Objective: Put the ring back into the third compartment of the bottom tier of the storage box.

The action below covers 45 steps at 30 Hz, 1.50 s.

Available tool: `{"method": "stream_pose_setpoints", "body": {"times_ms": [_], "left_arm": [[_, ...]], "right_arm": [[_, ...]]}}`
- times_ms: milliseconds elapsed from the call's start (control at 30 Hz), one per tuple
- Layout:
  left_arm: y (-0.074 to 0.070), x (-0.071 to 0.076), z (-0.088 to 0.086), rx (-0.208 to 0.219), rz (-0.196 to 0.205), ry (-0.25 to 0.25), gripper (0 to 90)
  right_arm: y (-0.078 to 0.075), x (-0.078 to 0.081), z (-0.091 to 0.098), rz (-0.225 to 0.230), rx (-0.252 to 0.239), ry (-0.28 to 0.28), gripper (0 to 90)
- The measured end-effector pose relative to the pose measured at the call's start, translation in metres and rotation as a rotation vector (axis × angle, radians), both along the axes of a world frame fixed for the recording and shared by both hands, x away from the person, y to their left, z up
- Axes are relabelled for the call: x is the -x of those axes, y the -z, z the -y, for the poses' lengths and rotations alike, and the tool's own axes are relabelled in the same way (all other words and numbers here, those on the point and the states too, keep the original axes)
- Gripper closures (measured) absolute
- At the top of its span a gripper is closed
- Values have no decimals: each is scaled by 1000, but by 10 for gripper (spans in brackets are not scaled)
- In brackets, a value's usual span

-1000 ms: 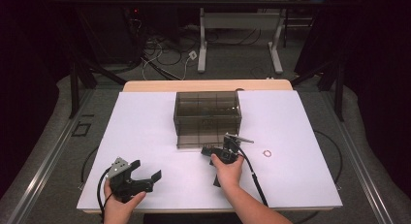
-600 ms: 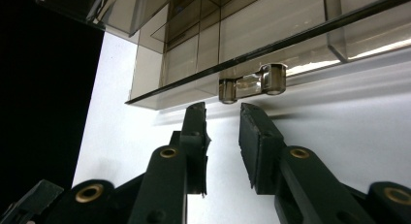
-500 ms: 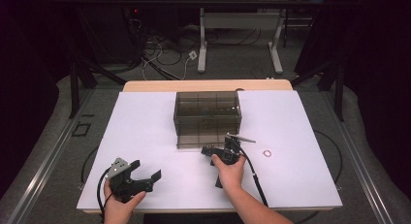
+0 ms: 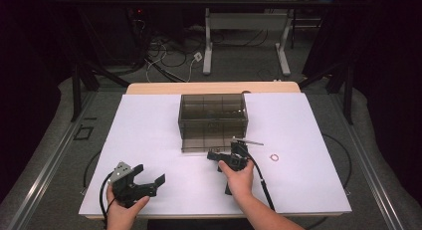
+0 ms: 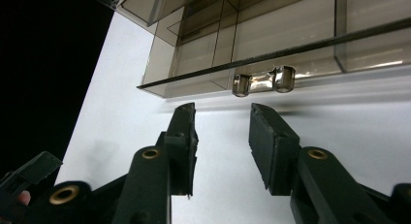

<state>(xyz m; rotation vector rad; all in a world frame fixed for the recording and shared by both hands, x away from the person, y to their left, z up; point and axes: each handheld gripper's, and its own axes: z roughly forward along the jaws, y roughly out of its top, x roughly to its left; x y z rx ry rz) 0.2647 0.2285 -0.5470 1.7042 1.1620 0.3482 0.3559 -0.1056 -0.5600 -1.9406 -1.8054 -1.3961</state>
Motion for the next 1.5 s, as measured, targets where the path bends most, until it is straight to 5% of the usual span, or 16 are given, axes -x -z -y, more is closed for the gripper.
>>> {"method": "stream_pose_setpoints", "body": {"times_ms": [367,933,1100,1500], "left_arm": [[1,-1,-1,4,-8,-6,17],[4,-3,-1,-13,-19,-6,17],[5,-3,0,-20,-15,-10,17],[4,-3,-1,-21,-19,-5,17]], "right_arm": [[-5,1,4,65,30,-26,587],[-14,9,11,336,184,-186,549],[-15,10,14,377,226,-216,546],[-20,10,21,449,205,-227,546]]}}
